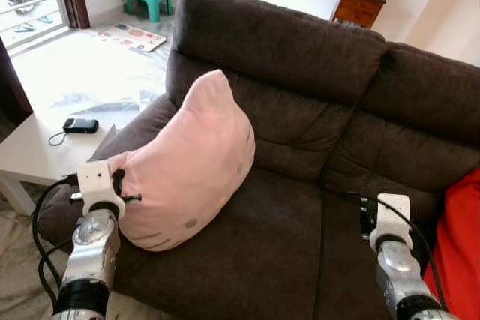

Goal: Move the pillow to the sofa from floor

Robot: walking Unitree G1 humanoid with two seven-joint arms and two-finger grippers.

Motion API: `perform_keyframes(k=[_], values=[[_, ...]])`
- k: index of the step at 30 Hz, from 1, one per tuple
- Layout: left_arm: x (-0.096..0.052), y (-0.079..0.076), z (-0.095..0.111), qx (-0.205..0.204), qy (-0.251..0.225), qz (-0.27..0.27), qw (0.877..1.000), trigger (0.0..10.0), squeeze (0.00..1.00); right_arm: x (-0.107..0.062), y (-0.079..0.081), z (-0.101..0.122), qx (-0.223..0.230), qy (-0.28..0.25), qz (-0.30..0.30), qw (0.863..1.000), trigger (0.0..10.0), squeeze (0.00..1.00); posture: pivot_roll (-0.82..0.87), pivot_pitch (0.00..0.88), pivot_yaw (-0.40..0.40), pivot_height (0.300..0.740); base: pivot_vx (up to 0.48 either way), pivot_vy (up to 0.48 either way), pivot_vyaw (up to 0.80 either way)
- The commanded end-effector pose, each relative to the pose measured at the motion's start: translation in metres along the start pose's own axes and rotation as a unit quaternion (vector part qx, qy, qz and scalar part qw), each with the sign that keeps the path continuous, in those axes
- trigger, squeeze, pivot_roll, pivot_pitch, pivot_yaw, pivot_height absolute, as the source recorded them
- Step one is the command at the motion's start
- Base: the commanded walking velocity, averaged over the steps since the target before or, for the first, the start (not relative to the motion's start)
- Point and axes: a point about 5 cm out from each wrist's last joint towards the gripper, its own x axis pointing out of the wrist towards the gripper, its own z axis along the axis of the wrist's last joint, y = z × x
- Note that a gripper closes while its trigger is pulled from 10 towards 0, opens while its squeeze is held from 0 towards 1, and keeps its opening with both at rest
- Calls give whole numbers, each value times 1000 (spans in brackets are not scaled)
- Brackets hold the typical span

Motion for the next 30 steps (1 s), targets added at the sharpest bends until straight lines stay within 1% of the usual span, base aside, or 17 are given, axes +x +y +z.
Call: perform_keyframes(k=[1,3,4,5,7,8,10,11,12,16,17,18,21,22,23,24,30], values=[[2,1,-3,39,0,-6,999,10000,0,-2,-4,-7,16,16,-5,1000,10000,0,169,0,-202,740,0,0,0],[2,-4,-11,98,13,-27,995,10000,0,-5,-1,-15,22,31,2,999,10000,0,165,0,-196,740,0,0,0],[1,-6,-15,108,19,-36,993,10000,0,-6,1,-18,21,38,6,999,10000,0,160,0,-191,740,0,0,0],[0,-8,-19,108,23,-44,993,10000,0,-8,3,-22,23,43,10,999,10000,0,160,0,-191,740,0,0,0],[-3,-11,-27,124,35,-59,990,10000,0,-11,5,-30,24,61,16,998,10000,0,156,0,-187,740,0,0,0],[-3,-11,-27,124,35,-59,990,10000,0,-11,5,-30,24,61,16,998,10000,0,156,0,-187,740,0,0,0],[-11,-9,-44,124,58,-60,989,10000,0,-17,7,-43,34,85,20,996,10000,0,158,0,-185,740,0,0,0],[-11,-9,-44,124,58,-60,989,10000,0,-17,7,-43,34,85,20,996,10000,0,158,0,-185,740,0,0,0],[-16,-5,-52,138,69,-53,987,10000,0,-22,8,-51,30,99,25,994,10000,0,156,0,-183,740,0,0,0],[-23,0,-62,152,75,-39,985,10000,0,-29,10,-66,29,128,36,991,10000,0,159,0,-178,740,0,0,0],[-23,0,-62,152,75,-39,985,10000,0,-29,10,-66,29,128,36,991,10000,0,159,0,-178,740,0,0,0],[-25,2,-65,152,75,-29,985,10000,0,-33,11,-72,26,142,40,989,10000,0,155,0,-176,740,0,0,0],[-27,3,-67,154,72,-20,985,10000,0,-39,12,-81,24,162,44,985,10000,0,159,0,-177,740,0,0,0],[-26,3,-66,154,65,-17,986,10000,208,-41,14,-85,22,167,51,984,10000,0,159,0,-178,740,0,0,0],[-26,3,-66,154,65,-17,986,10000,208,-41,14,-85,22,167,51,984,10000,0,159,0,-178,740,0,0,0],[-25,3,-63,154,55,-15,986,10000,1000,-42,15,-86,20,168,59,984,10000,0,157,0,-177,740,0,0,0],[-17,1,-46,155,11,-7,988,10000,1000,-46,13,-92,14,181,64,981,10000,0,161,0,-180,740,0,0,0]])
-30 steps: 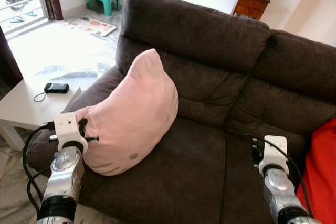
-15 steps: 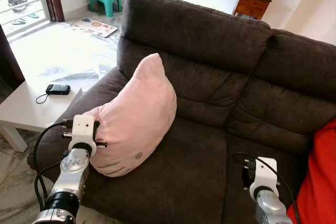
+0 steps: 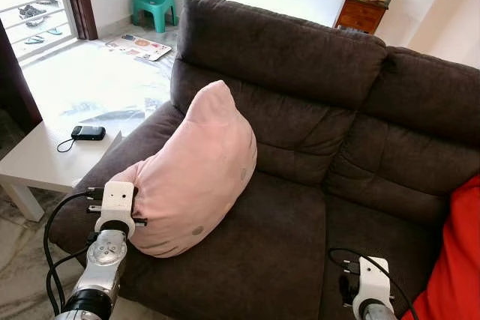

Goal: Move the pillow to the sofa from floor

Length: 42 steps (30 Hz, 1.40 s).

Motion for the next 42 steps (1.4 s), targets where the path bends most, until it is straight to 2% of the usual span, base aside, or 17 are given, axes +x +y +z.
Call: perform_keyframes(k=[1,11,21,27,29,30,32,33,37,41,42], values=[[0,2,-2,11,7,9,1000,10000,1000,-1,-8,-5,-8,13,-5,1000,10000,0,162,0,-181,740,0,0,0],[6,7,19,19,-50,23,998,10000,1000,-4,-13,-17,-12,32,-2,999,10000,0,167,0,-182,740,0,0,0],[14,10,61,44,-146,32,988,10000,1000,-5,-15,-18,-15,39,-1,999,10000,0,168,0,-183,740,0,0,0],[12,8,66,60,-161,31,985,10000,1000,-6,-18,-22,-13,45,-4,999,10000,0,168,0,-180,740,0,0,0],[7,5,53,72,-140,31,987,10000,1000,-7,-19,-25,-12,50,-5,999,10000,0,168,0,-174,740,0,0,0],[3,5,45,76,-127,35,988,10000,200,-7,-19,-26,-10,52,-5,999,10000,0,167,0,-171,740,0,0,0],[1,5,40,77,-119,38,989,10000,200,-7,-19,-26,-10,53,-5,999,10000,0,167,0,-171,740,0,0,0],[-3,7,31,78,-103,48,990,10000,0,-7,-19,-27,-9,55,-4,998,10000,0,168,0,-168,740,0,0,0],[-16,14,3,68,-49,79,993,10000,0,-8,-17,-30,-9,60,-3,998,10000,0,172,0,-166,740,0,0,0],[-26,15,-18,68,-9,78,995,10000,0,-9,-15,-32,-9,64,-2,998,10000,0,176,0,-163,740,0,0,0],[-32,13,-31,61,23,70,995,10000,0,-9,-15,-32,-8,65,-1,998,10000,0,175,0,-159,740,0,0,0]])
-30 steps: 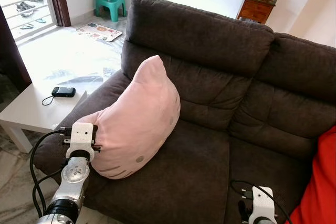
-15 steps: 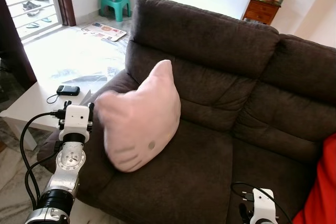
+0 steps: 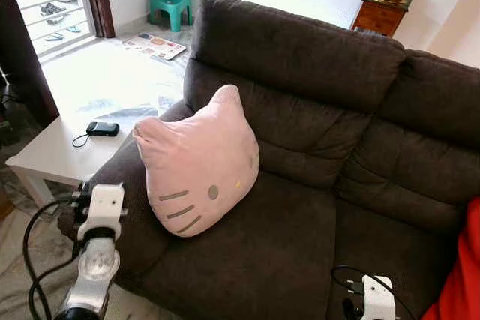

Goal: Move the pillow to the sofa from floor

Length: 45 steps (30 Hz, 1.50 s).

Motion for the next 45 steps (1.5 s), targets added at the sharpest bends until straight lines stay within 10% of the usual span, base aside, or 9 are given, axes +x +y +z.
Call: perform_keyframes(k=[1,13,45], values=[[-11,-11,-21,-7,63,-25,998,10000,0,0,-3,-2,5,6,-5,1000,10000,0,173,0,-157,740,0,0,0],[-59,-37,-82,-29,243,-128,961,10000,0,-3,-3,-15,-8,33,5,999,10000,0,167,0,-143,740,0,0,0],[-95,-41,-115,-33,373,-164,913,10000,0,-7,26,-29,-40,50,80,995,10000,0,122,0,-108,740,0,0,0]])
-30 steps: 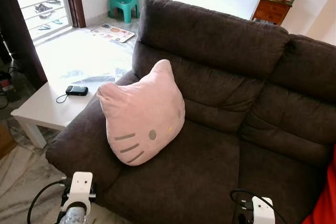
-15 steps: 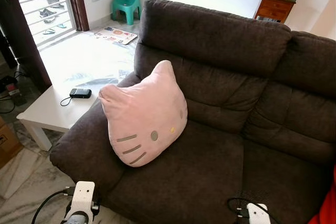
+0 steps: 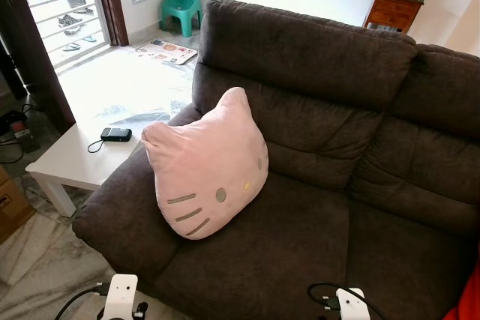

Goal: Move the pillow to the sofa from floor

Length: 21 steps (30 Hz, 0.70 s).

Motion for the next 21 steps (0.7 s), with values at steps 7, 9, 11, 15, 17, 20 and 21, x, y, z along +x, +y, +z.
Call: perform_keyframes(k=[7,9,11,15,17,20,21], values=[[-1,-1,-6,4,14,-6,1000,10000,0,-1,-4,-1,2,0,-3,1000,10000,0,121,0,-106,740,0,0,0],[-1,-1,-6,4,14,-6,1000,10000,0,-1,-4,-1,2,0,-3,1000,10000,0,121,0,-106,740,0,0,0],[-1,-1,-6,4,14,-6,1000,10000,0,-1,-4,-1,2,0,-3,1000,10000,0,121,0,-106,740,0,0,0],[-1,-1,-6,4,14,-6,1000,10000,0,-1,-4,-1,2,0,-3,1000,10000,0,121,0,-106,740,0,0,0],[-1,-1,-6,4,14,-6,1000,10000,0,-1,-4,-1,2,0,-3,1000,10000,0,121,0,-106,740,0,0,0],[-1,-1,-6,4,14,-6,1000,10000,0,-1,-4,-1,2,0,-3,1000,10000,0,121,0,-106,740,0,0,0],[-1,-1,-6,4,14,-6,1000,10000,0,-1,-4,-1,2,0,-3,1000,10000,0,121,0,-106,740,0,0,0]])
